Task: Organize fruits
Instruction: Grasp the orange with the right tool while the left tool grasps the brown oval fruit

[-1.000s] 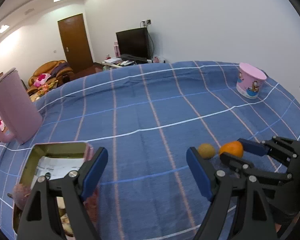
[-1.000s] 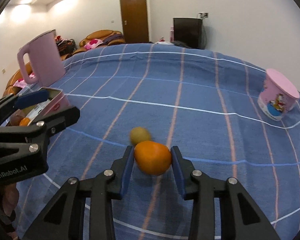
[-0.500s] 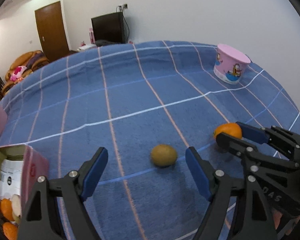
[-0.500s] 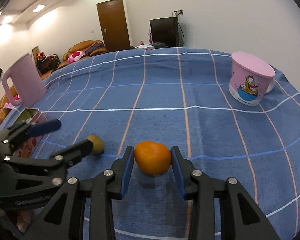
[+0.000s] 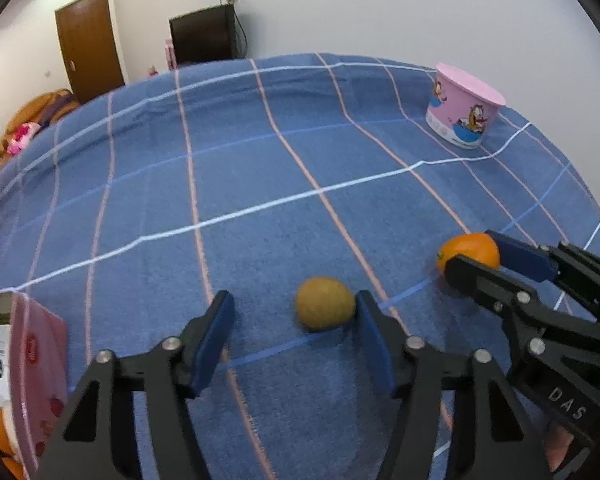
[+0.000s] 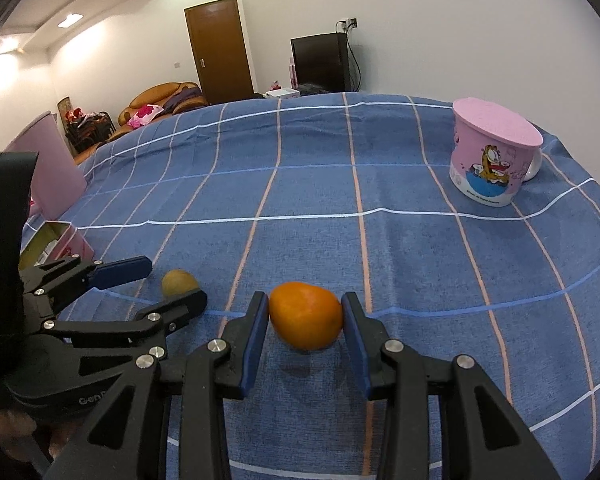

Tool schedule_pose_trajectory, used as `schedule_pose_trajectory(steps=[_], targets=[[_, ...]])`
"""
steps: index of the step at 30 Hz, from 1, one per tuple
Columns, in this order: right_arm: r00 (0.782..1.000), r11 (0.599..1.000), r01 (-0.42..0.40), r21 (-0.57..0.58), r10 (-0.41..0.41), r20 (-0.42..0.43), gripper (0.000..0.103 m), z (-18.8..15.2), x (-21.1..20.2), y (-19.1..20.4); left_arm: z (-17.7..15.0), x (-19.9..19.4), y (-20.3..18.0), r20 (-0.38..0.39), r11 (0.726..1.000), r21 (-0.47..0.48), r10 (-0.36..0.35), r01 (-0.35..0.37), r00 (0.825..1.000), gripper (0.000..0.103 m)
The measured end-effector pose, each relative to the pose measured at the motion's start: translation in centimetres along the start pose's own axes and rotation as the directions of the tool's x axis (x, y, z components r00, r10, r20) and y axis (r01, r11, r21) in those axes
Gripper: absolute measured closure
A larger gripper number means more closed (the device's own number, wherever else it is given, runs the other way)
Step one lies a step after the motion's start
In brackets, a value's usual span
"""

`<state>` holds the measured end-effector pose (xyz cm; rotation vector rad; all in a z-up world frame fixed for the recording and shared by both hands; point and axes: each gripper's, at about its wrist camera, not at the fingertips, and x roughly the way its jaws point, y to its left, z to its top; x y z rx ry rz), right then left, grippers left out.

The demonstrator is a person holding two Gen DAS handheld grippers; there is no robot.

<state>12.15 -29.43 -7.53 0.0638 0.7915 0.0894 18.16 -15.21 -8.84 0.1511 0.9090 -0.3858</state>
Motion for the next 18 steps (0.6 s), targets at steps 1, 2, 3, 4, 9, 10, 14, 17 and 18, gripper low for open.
schedule_pose_trajectory(steps=[1,2,3,4,9,10,14,17,18], targets=[[1.0,1.0,0.002,-0.002,-0.002,0.0,0.064,0.0,0.0,0.1,0.0,-0.1,0.1,0.006,1.0,-0.004,-0.009,0.009,1.0,0.047],[1.0,1.0,0.003,-0.005,-0.003,0.0,0.064,0.0,0.0,0.1,0.0,-0.1,0.2,0.01,1.0,-0.006,-0.012,0.013,1.0,0.05],[1.0,1.0,0.005,-0.008,-0.005,0.0,0.064,0.0,0.0,0.2,-0.1,-0.2,0.2,0.015,1.0,-0.006,-0.025,0.025,1.0,0.057],[1.0,1.0,0.007,-0.011,-0.007,0.001,0.064,0.0,0.0,0.2,-0.1,-0.2,0.1,0.019,1.0,0.0,-0.029,0.029,0.999,0.062],[1.0,0.999,0.016,-0.047,-0.016,-0.004,0.063,0.0,0.1,0.9,-0.2,-0.4,-0.6,0.032,0.999,0.038,-0.022,0.021,0.999,0.072],[1.0,0.999,0.019,-0.051,-0.019,-0.004,0.063,-0.1,0.0,1.0,-0.2,-0.5,-0.7,0.035,0.999,0.04,-0.022,0.021,0.999,0.072],[1.0,0.999,0.011,-0.049,-0.011,-0.002,0.063,-0.1,0.0,0.9,-0.3,-0.9,-0.7,0.055,0.999,0.039,-0.018,0.016,0.998,0.072],[1.0,0.999,0.003,-0.049,-0.003,-0.001,0.063,-0.1,0.0,0.8,-0.4,-1.3,-0.5,0.075,0.999,0.03,-0.018,0.015,0.997,0.072],[1.0,0.999,-0.004,-0.052,0.004,0.003,0.063,-0.1,-0.1,0.9,-0.4,-1.4,-0.5,0.082,0.999,0.028,-0.019,0.017,0.996,0.072]])
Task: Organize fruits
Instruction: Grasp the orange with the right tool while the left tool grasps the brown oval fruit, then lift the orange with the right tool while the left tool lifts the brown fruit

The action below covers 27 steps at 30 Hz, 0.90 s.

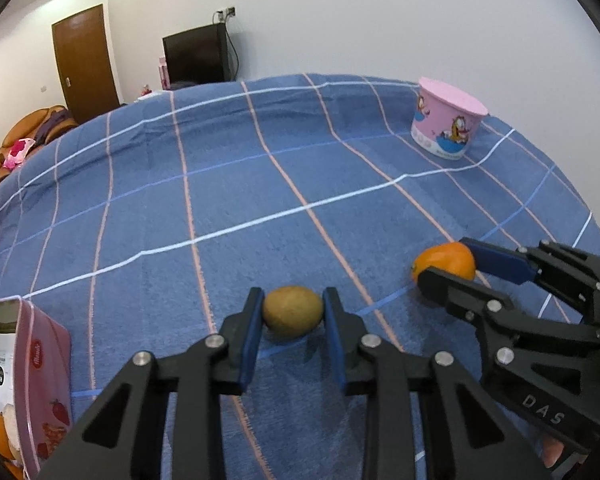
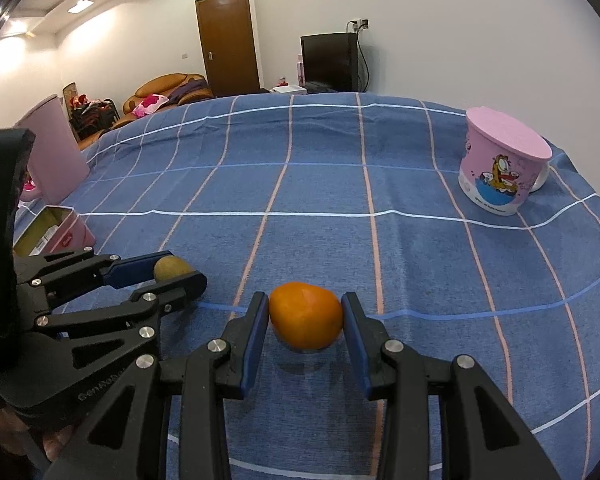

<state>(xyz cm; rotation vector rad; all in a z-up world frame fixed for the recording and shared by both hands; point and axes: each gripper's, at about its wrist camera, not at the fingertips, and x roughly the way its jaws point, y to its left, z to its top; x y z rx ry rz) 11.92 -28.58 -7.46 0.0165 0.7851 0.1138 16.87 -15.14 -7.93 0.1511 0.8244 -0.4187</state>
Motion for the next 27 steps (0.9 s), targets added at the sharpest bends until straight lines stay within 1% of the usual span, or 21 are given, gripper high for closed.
schedule_pose_trajectory(steps=[7,13,27], targets=[[0.999,1.0,-0.013,-0.022,0.014,0.031,0.064,-0.1,-0.6,0.4,0.0,-0.9,0.6,0.044,1.0,-0.025,0.007,-0.006,0.999,0.072],[0.998,0.999,-0.014,-0.043,0.017,0.065,0.063,-0.2,-1.3,0.8,-0.1,-1.7,0.9,0.084,0.999,-0.042,0.028,-0.025,0.996,0.072],[0.991,0.998,-0.012,-0.061,0.02,0.132,0.063,-0.3,-2.6,1.2,-0.3,-2.8,0.5,0.141,0.998,-0.026,0.067,-0.064,0.988,0.072]])
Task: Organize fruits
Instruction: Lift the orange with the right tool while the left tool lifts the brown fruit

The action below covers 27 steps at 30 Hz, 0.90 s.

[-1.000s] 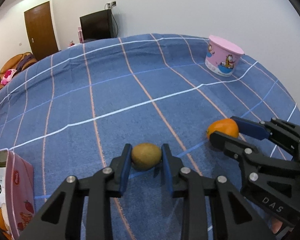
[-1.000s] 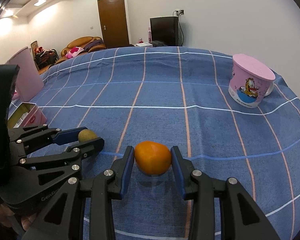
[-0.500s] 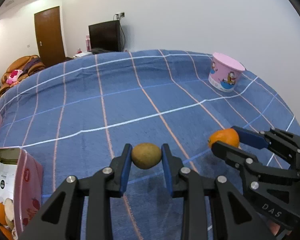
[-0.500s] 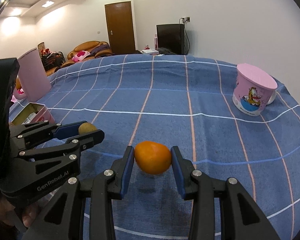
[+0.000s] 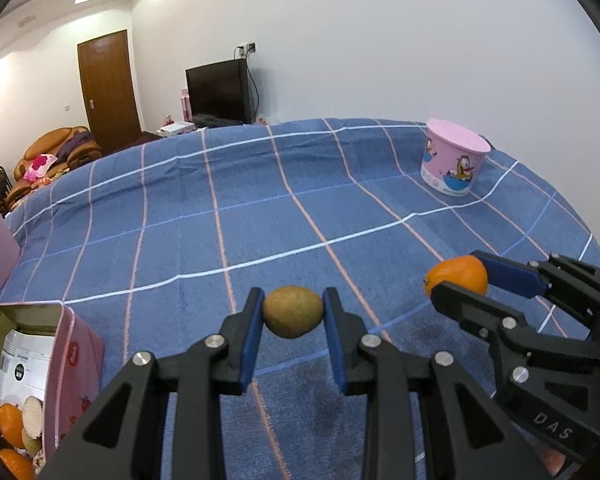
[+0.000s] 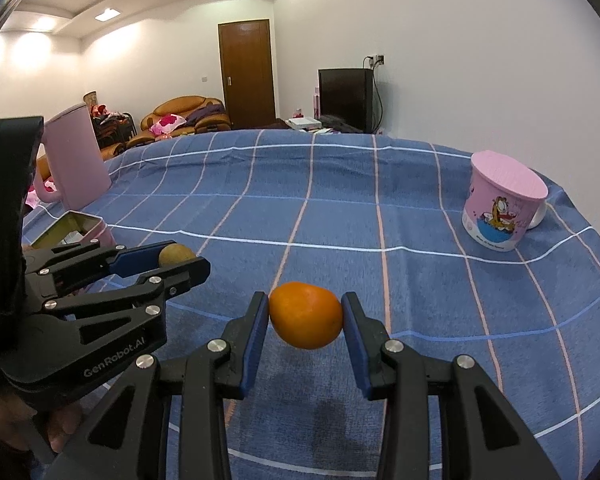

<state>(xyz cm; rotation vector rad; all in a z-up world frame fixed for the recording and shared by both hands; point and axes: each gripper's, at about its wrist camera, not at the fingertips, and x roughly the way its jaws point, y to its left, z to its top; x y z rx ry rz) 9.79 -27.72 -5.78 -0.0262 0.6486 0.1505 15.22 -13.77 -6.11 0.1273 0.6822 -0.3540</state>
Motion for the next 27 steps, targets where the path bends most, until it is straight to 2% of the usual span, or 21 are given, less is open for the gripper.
schedule_pose_trajectory(steps=[27], targets=[[0.996,1.0,0.002,-0.013,-0.001,0.088,0.063,-0.3,-1.6,0.2,-0.3,-2.3,-0.1,0.109,0.999,0.006,0.049,-0.05,0.993,0.072]])
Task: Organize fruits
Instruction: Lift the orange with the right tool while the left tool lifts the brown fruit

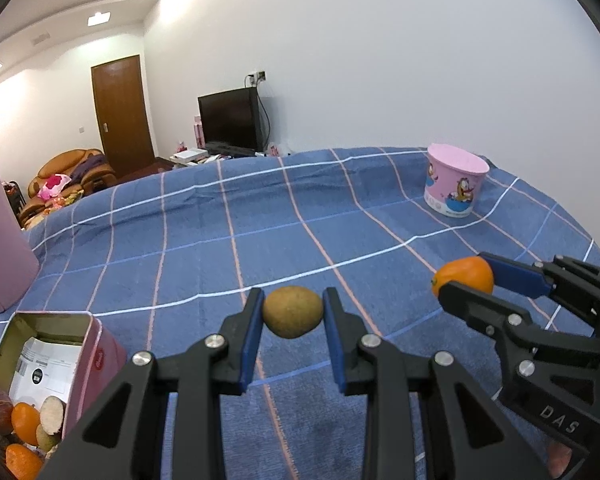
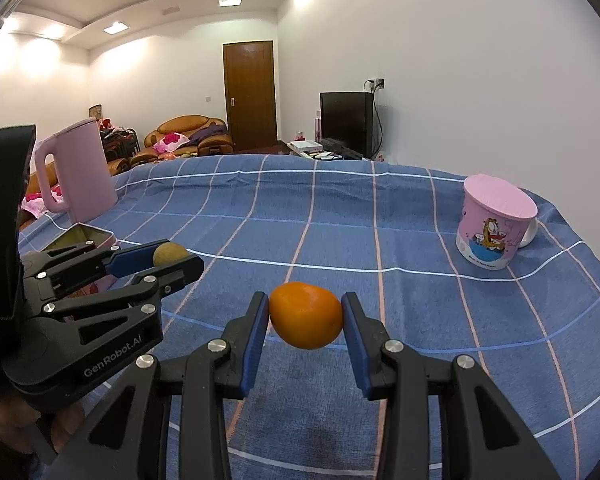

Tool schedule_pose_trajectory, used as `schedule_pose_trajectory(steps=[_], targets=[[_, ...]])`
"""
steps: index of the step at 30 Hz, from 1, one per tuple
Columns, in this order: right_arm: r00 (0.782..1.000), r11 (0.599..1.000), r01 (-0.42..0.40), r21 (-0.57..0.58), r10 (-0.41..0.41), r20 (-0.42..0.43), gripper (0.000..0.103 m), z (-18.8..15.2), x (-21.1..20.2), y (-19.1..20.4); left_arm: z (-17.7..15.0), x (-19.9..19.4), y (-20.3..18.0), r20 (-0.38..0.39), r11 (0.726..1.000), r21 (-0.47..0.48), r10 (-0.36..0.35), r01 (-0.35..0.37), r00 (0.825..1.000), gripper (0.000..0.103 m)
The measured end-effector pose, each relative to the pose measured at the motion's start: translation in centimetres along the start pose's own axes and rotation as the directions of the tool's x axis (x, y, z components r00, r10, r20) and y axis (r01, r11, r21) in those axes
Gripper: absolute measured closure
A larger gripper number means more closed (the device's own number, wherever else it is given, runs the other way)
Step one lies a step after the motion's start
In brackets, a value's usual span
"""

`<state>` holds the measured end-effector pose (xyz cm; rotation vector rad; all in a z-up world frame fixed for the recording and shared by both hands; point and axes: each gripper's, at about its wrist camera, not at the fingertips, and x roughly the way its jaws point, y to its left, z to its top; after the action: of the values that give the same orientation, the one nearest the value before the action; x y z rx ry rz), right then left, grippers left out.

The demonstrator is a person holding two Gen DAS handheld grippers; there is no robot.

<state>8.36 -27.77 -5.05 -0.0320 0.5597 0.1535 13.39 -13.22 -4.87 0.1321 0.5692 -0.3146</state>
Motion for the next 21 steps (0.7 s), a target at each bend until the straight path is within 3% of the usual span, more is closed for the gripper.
schedule_pose_trajectory(steps=[21], targets=[[0.997,1.0,0.008,-0.01,-0.008,0.078,0.063,0.0,-1.4,0.2,-0.2,-1.7,0.0,0.083,0.999,0.007,0.031,-0.031,0.996,0.072]])
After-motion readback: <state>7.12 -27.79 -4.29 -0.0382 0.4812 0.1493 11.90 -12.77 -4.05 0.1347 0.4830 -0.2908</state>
